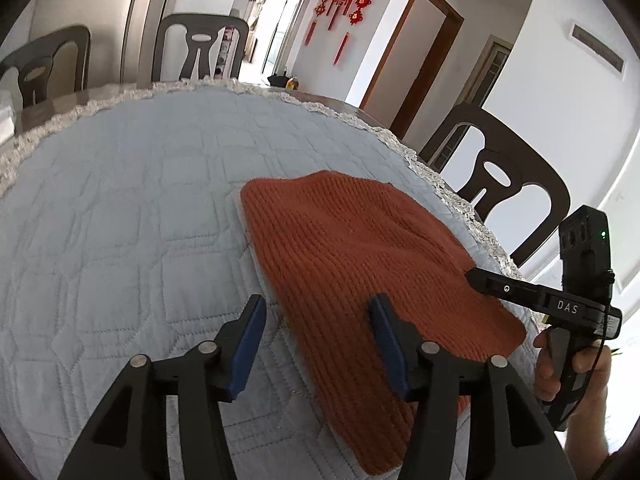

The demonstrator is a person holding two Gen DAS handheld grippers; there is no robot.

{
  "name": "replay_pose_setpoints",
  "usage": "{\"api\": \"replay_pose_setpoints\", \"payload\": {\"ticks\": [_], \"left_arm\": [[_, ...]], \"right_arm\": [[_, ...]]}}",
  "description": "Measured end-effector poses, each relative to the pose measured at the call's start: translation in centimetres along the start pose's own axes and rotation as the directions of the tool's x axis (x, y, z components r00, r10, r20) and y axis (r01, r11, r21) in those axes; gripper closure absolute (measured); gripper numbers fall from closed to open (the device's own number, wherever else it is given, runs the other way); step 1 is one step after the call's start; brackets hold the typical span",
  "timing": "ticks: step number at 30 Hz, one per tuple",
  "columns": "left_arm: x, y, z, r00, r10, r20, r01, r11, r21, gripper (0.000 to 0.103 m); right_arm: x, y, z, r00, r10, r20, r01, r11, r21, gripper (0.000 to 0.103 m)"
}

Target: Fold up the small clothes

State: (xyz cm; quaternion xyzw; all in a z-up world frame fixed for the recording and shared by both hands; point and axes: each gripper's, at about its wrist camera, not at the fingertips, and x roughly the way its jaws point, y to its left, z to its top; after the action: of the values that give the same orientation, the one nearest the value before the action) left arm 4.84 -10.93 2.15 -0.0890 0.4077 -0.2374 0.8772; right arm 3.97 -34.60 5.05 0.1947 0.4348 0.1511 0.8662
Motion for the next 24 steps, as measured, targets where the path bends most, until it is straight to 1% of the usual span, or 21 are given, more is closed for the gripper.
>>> {"api": "replay_pose_setpoints", "payload": {"ticks": [4,9,13,16,19,24], "left_arm": [[0.4,0.6,-0.2,0.999,-0.036,-0.013,0.035,0.999,-0.041,0.041],[0.9,0.7,-0.1,0.998,-0.056,-0.024,0.055,0.997,-0.049,0.038],[1.1,0.0,-0.1,0.999,-0.042,-0.029,0.041,0.999,-0.027,0.038],[1.3,-0.6,-0.2,0.999,-0.032,-0.040,0.032,0.999,-0.009,0.038],[1.8,-1.2,-0.2,0.998,-0.025,-0.060,0.025,1.000,0.009,0.038],[2.2,-2.1,-0.1,0.998,0.007,-0.062,-0.004,0.999,0.038,0.038]], "right_arm": [[0.2,0.0,0.3,1.000,0.012,0.000,-0.012,1.000,0.002,0.049],[0.6,-0.3,0.8,0.999,0.039,-0.004,-0.039,0.999,0.027,0.049],[0.5,-0.4,0.6,0.998,0.059,-0.008,-0.058,0.998,0.026,0.049],[0.6,-0.2,0.6,0.998,0.055,-0.013,-0.055,0.998,0.015,0.050],[0.9,-0.2,0.7,0.998,0.060,-0.019,-0.060,0.998,0.017,0.055],[1.2,-0.4,0.8,0.997,0.077,-0.021,-0.077,0.997,0.026,0.063]]}}
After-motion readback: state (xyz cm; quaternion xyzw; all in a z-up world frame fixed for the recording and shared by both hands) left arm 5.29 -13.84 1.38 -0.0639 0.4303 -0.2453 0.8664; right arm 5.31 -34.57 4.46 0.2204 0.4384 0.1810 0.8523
